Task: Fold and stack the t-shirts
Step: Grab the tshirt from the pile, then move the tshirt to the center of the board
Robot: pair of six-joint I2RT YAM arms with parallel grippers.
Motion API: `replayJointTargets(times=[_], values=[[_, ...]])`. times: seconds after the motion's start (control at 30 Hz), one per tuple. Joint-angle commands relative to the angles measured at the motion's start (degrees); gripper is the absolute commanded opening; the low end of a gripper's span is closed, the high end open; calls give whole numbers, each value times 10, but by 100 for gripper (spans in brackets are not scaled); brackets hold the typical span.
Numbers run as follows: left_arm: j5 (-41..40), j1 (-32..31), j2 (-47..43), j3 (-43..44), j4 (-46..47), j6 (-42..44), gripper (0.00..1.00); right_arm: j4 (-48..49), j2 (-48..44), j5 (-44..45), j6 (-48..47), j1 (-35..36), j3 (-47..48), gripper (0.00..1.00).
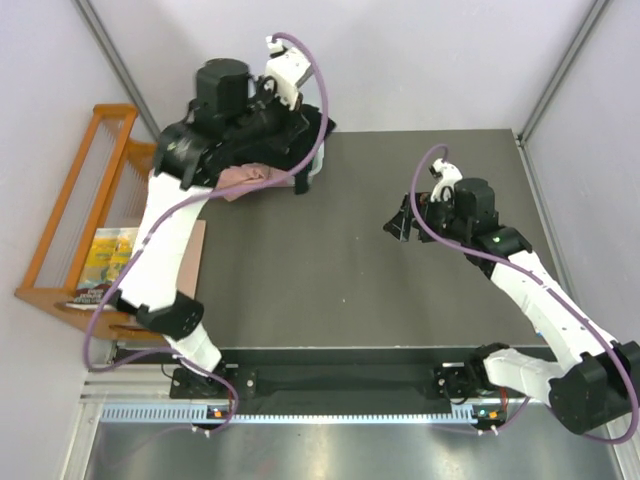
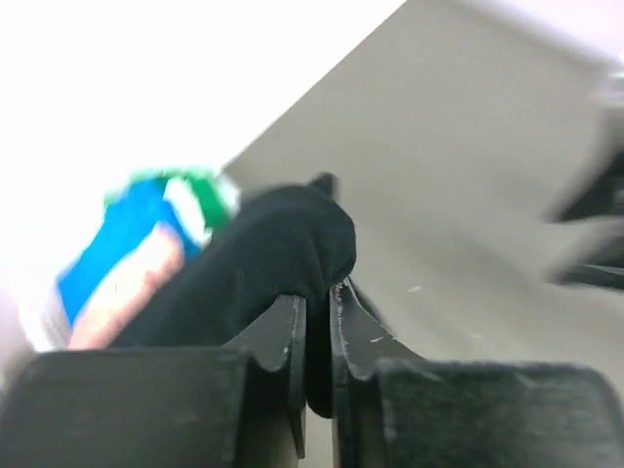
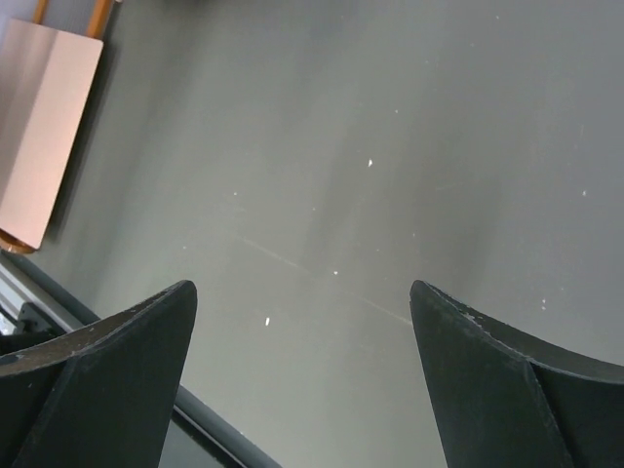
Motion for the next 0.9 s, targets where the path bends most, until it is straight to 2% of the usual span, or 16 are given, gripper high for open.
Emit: replayJointTargets(times=[0.0,0.13,0.23,0.37,0.47,0.6,0.77,0.87], values=[[98,-4,-105,52,-7,27,15,30,-39,34,6,11,-17,90],[164,-4,-113,83,11,-15,13,41,-78,111,26,10,-31,91],[198,-4,-106,101,44,-60,9,56,-111,141,39,10,-38,91],[247,-5,-92,103,61,-113,9,64,-140,160,57,10,-42,91],[285,-7,-91,80,64,-139,14,63,-142,164,68,10,-45,90],[310,-22,-94,23,57,-150,13,61,-145,174,77,11,-46,89],[297,-86,-91,-80,38,-139,9,72,-163,204,89,10,-46,88],[273,-122,-76,-84,32,-132,4,82,-180,218,91,11,-50,87]])
